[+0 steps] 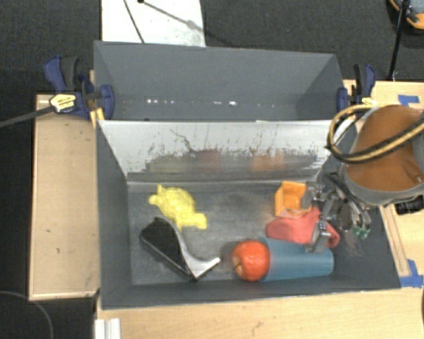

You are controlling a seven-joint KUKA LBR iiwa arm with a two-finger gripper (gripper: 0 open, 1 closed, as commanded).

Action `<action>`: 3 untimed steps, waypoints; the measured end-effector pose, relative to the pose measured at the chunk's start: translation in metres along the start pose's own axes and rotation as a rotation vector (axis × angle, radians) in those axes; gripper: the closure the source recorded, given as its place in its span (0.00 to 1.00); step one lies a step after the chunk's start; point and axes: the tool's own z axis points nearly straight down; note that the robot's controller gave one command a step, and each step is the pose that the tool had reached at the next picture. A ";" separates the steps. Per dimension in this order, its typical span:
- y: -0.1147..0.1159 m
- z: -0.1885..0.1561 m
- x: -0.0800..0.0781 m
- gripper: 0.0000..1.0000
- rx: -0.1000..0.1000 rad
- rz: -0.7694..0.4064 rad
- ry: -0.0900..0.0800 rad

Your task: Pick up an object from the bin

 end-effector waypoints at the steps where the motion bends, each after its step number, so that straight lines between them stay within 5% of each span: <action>1: 0.006 0.047 -0.030 0.00 0.000 -0.146 -0.010; 2: 0.005 0.060 -0.044 0.00 0.000 -0.175 -0.001; 3: 0.001 0.062 -0.050 1.00 -0.002 -0.207 0.007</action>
Offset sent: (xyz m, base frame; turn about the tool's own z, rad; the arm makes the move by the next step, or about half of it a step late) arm 0.0526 -0.0036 -0.0435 -0.2055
